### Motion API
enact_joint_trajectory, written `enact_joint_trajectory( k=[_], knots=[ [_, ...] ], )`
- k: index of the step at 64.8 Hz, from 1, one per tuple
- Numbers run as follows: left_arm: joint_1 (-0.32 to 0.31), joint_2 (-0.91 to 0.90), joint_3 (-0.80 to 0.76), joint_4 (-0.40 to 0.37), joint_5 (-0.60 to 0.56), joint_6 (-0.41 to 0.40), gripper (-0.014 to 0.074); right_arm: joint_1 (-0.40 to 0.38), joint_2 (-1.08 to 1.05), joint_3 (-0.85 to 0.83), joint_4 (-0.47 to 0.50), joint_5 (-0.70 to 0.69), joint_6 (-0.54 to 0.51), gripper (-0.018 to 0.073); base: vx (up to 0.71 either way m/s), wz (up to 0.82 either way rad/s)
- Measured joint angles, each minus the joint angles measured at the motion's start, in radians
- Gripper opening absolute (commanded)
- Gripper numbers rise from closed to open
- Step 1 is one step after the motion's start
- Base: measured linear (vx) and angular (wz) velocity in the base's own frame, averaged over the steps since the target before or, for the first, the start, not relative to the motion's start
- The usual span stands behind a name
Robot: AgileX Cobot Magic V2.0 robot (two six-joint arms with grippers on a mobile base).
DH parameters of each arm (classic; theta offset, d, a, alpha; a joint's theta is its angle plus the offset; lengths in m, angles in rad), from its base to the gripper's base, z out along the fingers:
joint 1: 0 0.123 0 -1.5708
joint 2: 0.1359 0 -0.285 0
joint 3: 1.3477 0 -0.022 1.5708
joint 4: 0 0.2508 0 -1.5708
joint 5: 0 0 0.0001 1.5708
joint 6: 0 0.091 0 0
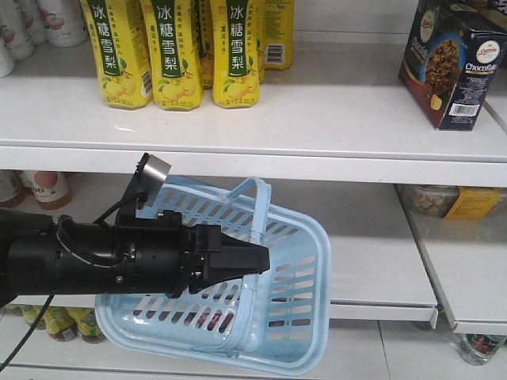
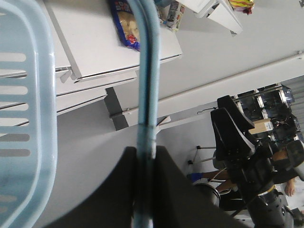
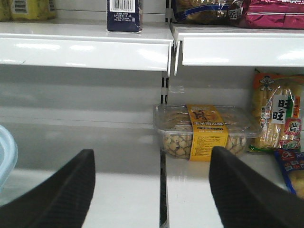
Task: Left arm holds basket, right arm returns cookies
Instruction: 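Withdraw the open right gripper from the shelf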
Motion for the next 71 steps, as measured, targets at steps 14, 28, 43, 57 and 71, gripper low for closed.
enact_joint_trajectory(
  k=[14,28,43,57,71],
  knots=[
    [0.000,0.000,0.000,0.000,0.000,0.000,-0.0006,0.000,0.000,0.000,0.026,0.000,0.000,0.0129,0.00,0.00],
    [0.000,0.000,0.000,0.000,0.000,0.000,-0.0006,0.000,0.000,0.000,0.045,0.000,0.001,-0.0011,0.00,0.00],
    [0.000,0.000,0.000,0.000,0.000,0.000,-0.0006,0.000,0.000,0.000,0.045,0.000,0.003,-0.0011,0.00,0.00],
    [0.000,0.000,0.000,0.000,0.000,0.000,-0.0006,0.000,0.000,0.000,0.045,0.000,0.004,-0.0011,0.00,0.00],
    [0.000,0.000,0.000,0.000,0.000,0.000,-0.0006,0.000,0.000,0.000,0.045,-0.001,0.004,-0.0011,0.00,0.00]
  ],
)
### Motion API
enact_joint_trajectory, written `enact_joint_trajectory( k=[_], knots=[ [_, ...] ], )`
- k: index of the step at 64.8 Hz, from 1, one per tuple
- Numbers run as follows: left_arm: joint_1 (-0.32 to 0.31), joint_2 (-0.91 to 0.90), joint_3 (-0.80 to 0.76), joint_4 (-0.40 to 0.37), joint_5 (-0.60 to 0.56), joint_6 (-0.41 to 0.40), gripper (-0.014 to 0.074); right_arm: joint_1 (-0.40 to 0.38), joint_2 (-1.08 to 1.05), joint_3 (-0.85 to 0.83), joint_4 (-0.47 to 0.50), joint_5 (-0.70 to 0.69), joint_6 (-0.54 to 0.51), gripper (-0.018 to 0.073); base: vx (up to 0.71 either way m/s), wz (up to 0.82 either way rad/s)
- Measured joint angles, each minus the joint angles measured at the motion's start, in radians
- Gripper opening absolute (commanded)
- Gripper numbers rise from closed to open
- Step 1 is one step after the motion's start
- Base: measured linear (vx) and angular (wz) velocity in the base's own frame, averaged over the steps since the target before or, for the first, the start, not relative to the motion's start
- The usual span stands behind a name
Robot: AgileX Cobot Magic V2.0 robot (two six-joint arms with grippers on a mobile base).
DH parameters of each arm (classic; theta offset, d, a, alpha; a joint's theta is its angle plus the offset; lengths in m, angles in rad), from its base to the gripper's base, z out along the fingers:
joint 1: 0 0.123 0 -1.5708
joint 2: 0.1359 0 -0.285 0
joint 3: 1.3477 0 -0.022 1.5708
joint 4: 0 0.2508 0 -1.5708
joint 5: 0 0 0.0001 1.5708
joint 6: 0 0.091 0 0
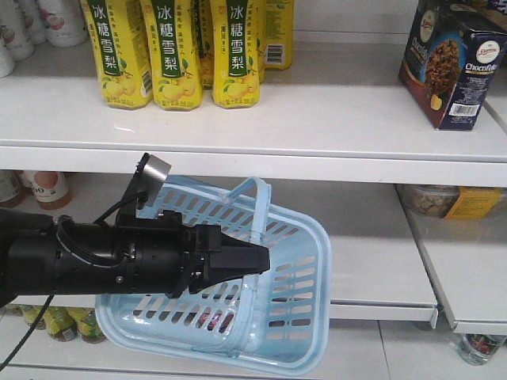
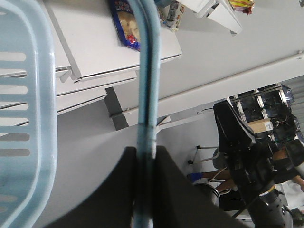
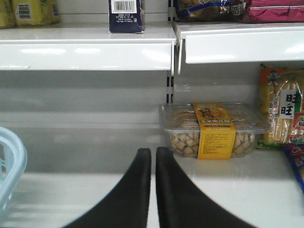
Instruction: Left arm holds basket, right arm returns cookies
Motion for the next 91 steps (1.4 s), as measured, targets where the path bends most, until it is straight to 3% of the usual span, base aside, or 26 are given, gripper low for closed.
enact_joint_trajectory(
  k=[17,32,46,51,59,65,68,72,82,86,91],
  knots=[
    [0.000,-0.025,0.012,-0.001,-0.002,0.000,-0.0006,0.000,0.000,0.000,0.000,0.000,0.000,-0.0011,0.00,0.00],
    [0.000,-0.179,0.156,-0.001,-0.016,0.001,-0.0006,0.000,0.000,0.000,0.000,-0.002,0.000,-0.0011,0.00,0.00],
    [0.000,-0.451,0.356,-0.007,-0.200,0.001,-0.0006,0.000,0.000,0.000,0.000,-0.005,0.000,-0.0011,0.00,0.00],
    [0.000,-0.556,0.405,0.033,-0.291,0.000,-0.0006,0.000,0.000,0.000,0.000,-0.006,0.000,-0.0011,0.00,0.00],
    [0.000,-0.736,0.461,0.214,-0.384,-0.008,-0.0006,0.000,0.000,0.000,0.000,-0.006,0.000,-0.0011,0.00,0.00],
    [0.000,-0.846,0.501,0.382,-0.428,-0.087,-0.0006,0.000,0.000,0.000,0.000,-0.006,0.000,-0.0011,0.00,0.00],
    [0.000,-0.883,0.522,0.465,-0.458,-0.158,-0.0006,0.000,0.000,0.000,0.000,-0.006,0.000,-0.0011,0.00,0.00],
    [0.000,-0.936,0.555,0.607,-0.495,-0.310,-0.0006,0.000,0.000,0.000,0.000,-0.006,0.000,-0.0011,0.00,0.00],
    [0.000,-1.045,0.646,1.025,-0.579,-0.655,-0.0006,0.000,0.000,0.000,0.000,-0.006,0.000,-0.0011,0.00,0.00],
    [0.000,-1.081,0.694,1.181,-0.632,-0.747,-0.0006,0.000,0.000,0.000,0.000,-0.006,0.000,-0.0011,0.00,0.00],
    [0.003,-1.116,0.743,1.296,-0.707,-0.813,-0.0006,0.000,0.000,0.000,0.000,-0.006,0.000,-0.0011,0.00,0.00]
  ],
)
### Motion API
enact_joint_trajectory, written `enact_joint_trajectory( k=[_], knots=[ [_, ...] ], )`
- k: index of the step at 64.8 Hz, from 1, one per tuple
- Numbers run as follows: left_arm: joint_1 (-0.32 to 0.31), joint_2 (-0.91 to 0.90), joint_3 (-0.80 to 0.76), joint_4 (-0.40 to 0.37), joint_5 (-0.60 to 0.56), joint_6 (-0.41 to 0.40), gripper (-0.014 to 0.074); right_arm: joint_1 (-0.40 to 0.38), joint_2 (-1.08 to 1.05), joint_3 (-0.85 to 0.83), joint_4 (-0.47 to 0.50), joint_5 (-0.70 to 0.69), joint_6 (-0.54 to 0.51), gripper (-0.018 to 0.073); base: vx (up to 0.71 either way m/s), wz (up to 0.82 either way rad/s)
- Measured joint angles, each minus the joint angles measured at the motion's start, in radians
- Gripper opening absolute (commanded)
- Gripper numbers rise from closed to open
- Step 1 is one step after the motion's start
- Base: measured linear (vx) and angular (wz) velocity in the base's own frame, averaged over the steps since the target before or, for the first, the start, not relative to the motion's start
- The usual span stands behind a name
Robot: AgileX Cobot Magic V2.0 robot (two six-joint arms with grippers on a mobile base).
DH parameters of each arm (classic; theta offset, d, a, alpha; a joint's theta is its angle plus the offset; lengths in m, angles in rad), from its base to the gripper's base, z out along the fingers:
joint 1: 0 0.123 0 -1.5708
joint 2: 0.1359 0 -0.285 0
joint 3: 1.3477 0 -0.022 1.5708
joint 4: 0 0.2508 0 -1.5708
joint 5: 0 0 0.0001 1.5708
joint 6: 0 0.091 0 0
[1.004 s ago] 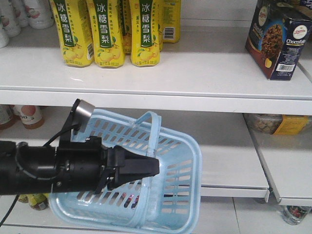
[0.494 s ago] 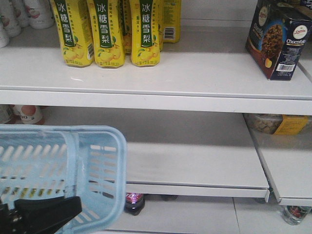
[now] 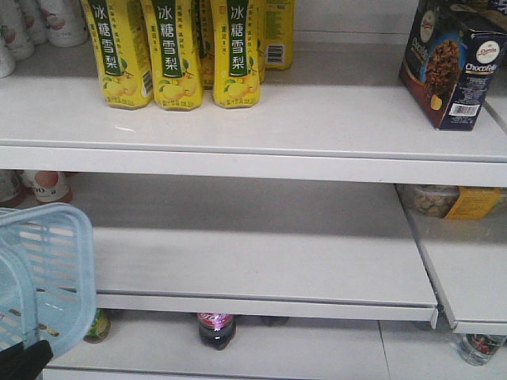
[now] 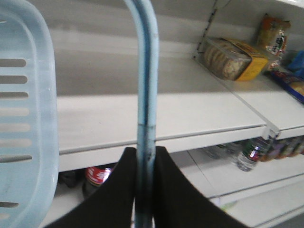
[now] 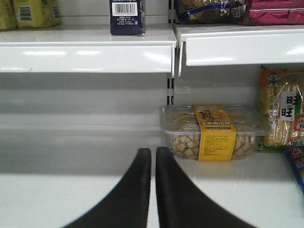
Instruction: Left arm holds basket, right arm returns cookies
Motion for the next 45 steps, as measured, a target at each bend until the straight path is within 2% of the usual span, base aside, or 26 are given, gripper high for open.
enact_joint_trajectory(
  k=[4,8,14,23,31,45],
  knots=[
    [0.017,-0.027,0.046,0.065,-0.062,-0.023,-0.0006,0.000,0.000,0.000,0.000,0.000,0.000,-0.0011,0.00,0.00],
    [0.063,-0.058,0.066,0.089,-0.091,-0.036,-0.0006,0.000,0.000,0.000,0.000,0.000,0.000,-0.0011,0.00,0.00],
    [0.152,-0.103,0.072,0.119,-0.090,-0.048,-0.0006,0.000,0.000,0.000,0.000,0.000,0.000,-0.0011,0.00,0.00],
    [0.299,-0.169,0.074,0.209,-0.072,-0.065,-0.0006,0.000,0.000,0.000,0.000,0.000,0.000,-0.0011,0.00,0.00],
    [0.389,-0.232,0.074,0.320,-0.046,-0.143,-0.0006,0.000,0.000,0.000,0.000,0.000,0.000,-0.0011,0.00,0.00],
    [0.441,-0.284,0.074,0.486,-0.014,-0.319,-0.0006,0.000,0.000,0.000,0.000,0.000,0.000,-0.0011,0.00,0.00]
  ],
)
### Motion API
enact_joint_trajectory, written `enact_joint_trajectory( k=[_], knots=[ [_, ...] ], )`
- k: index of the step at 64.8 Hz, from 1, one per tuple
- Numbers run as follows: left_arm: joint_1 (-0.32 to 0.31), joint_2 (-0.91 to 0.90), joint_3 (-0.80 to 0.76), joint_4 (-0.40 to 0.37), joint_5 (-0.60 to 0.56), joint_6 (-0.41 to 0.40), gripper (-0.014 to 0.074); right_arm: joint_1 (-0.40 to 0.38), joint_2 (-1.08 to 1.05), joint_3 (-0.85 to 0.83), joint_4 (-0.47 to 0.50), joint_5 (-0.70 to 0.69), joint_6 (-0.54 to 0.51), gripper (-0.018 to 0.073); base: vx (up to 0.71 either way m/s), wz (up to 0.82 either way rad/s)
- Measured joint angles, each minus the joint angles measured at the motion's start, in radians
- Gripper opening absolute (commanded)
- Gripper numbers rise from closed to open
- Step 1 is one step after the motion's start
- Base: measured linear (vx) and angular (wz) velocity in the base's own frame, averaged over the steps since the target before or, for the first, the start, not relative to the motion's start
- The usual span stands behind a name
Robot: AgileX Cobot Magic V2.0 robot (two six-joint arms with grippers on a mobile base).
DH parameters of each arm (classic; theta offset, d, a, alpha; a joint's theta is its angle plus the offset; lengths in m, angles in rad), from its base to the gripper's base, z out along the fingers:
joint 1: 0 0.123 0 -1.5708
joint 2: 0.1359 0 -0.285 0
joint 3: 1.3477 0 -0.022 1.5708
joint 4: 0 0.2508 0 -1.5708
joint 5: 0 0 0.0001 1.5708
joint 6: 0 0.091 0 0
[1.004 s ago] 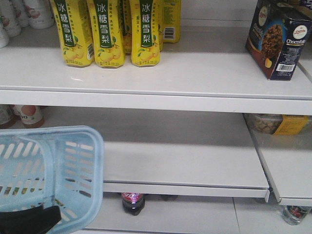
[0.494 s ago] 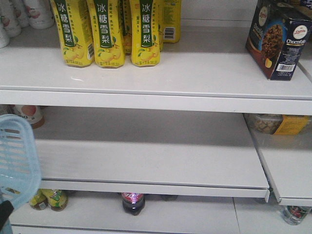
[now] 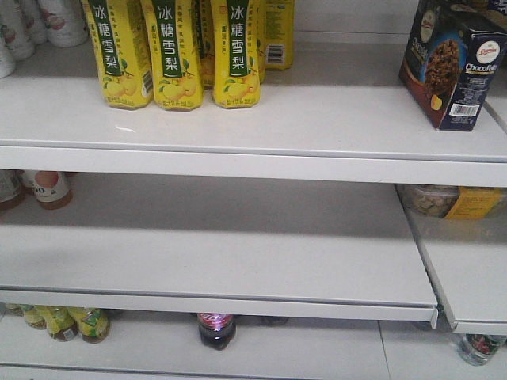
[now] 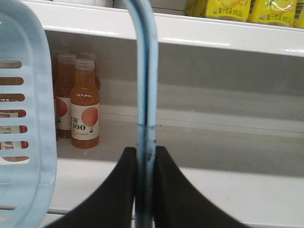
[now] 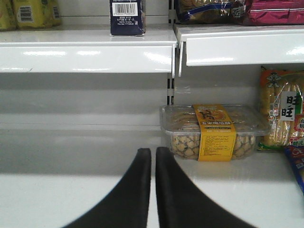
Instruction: Left arm holds basket, right arm returns cookies
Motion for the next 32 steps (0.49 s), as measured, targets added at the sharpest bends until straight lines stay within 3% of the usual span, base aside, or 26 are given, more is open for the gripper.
enact_joint_trajectory(
  k=[9,32],
  knots=[
    [0.013,-0.015,0.001,0.033,0.018,-0.020,-0.0006,0.000,0.000,0.000,0.000,0.000,0.000,-0.0011,0.00,0.00],
    [0.014,-0.016,0.002,0.035,0.033,-0.023,-0.0006,0.000,0.000,0.000,0.000,0.000,0.000,-0.0011,0.00,0.00]
  ],
)
